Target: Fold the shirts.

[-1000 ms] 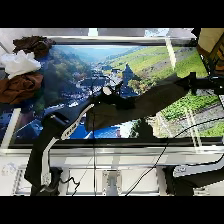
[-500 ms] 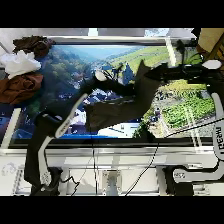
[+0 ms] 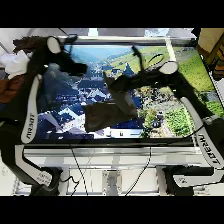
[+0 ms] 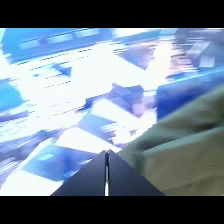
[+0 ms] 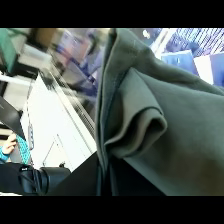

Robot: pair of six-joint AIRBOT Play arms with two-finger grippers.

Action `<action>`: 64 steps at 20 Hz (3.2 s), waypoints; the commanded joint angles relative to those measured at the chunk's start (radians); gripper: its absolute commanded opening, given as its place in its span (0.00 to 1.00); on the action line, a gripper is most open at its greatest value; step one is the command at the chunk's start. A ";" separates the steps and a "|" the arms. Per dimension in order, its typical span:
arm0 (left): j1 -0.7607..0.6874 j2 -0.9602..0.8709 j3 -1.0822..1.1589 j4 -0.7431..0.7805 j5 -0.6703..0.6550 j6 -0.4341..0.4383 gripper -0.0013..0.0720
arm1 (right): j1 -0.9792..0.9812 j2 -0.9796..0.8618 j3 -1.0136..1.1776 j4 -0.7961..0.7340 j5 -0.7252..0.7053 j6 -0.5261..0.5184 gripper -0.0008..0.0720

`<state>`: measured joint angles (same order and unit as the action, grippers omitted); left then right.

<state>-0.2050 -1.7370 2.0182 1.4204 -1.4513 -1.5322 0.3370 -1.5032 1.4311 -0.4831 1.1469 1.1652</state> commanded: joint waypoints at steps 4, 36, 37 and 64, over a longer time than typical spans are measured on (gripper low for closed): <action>0.050 0.053 0.004 0.058 -0.069 0.024 0.03 | 0.063 -0.043 0.001 -0.204 -0.100 0.079 0.60; 0.050 0.053 0.004 -0.150 -0.032 0.037 0.03 | -0.307 -0.415 -0.087 -0.079 0.119 -0.023 0.23; 0.050 0.053 0.004 -0.150 -0.032 0.037 0.03 | -0.307 -0.415 -0.079 -0.060 0.122 -0.023 0.05; 0.049 0.055 0.004 -0.282 -0.030 0.036 0.03 | -1.226 0.110 -0.141 -1.451 0.482 0.296 0.04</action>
<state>-0.1562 -1.6821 2.0216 1.1450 -1.4799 -1.4956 -0.7544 -1.4582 1.4136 -1.8744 1.6394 1.4715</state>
